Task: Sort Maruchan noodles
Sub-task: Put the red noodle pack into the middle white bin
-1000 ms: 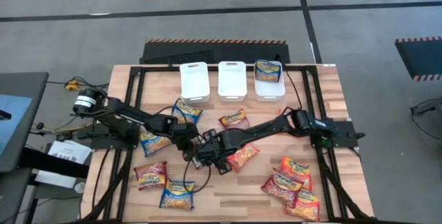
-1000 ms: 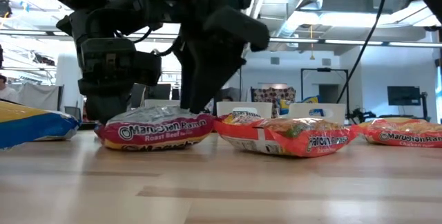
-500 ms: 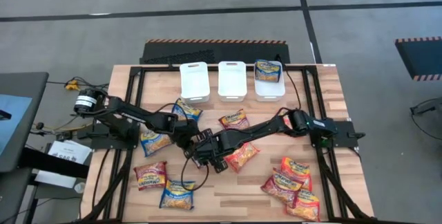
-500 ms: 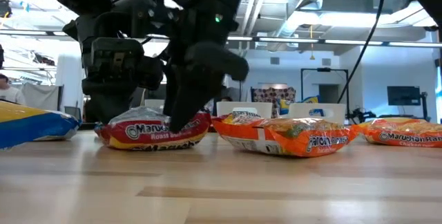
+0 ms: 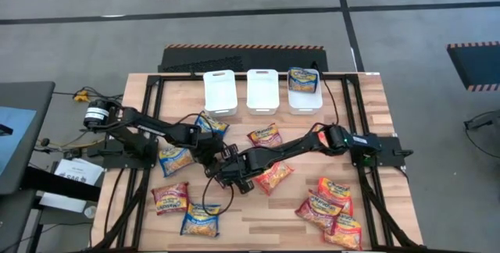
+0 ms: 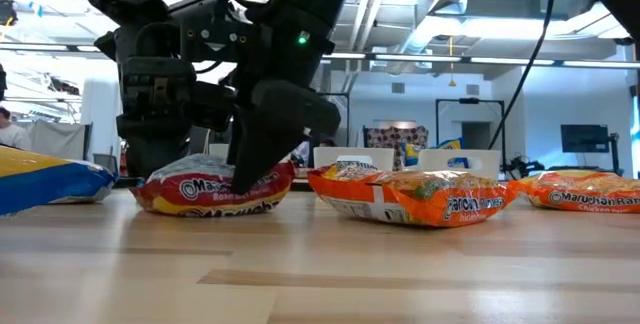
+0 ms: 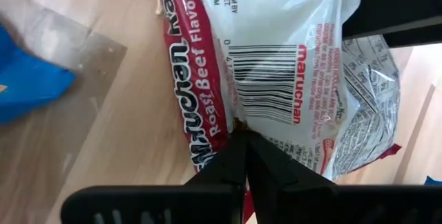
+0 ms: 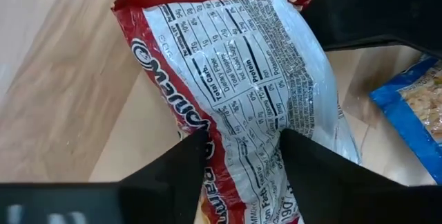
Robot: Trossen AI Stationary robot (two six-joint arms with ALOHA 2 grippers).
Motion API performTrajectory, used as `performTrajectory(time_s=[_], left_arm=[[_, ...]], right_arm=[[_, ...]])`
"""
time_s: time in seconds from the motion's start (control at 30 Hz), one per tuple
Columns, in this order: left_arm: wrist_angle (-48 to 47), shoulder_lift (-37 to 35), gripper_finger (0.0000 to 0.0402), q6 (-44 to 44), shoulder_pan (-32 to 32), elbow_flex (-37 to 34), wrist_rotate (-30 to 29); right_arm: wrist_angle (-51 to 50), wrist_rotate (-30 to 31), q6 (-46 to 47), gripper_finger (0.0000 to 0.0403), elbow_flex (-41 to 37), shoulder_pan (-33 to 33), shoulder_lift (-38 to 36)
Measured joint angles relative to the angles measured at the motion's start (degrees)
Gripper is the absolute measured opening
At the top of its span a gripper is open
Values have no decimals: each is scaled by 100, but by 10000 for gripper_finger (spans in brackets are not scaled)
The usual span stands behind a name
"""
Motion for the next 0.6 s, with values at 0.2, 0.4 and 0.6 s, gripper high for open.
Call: performTrajectory(time_s=[0.2, 0.4, 0.6], left_arm=[[-41, -4, 0, 145, 33, 6, -15], [-286, -167, 0, 303, 49, 164, -124], [-949, -603, 0, 496, 51, 490, -275]], right_arm=[[0, -123, 133, 71, -4, 9, -4], [-69, -44, 108, 12, -15, 7, -79], [-807, -84, 304, 5, -59, -34, -416]])
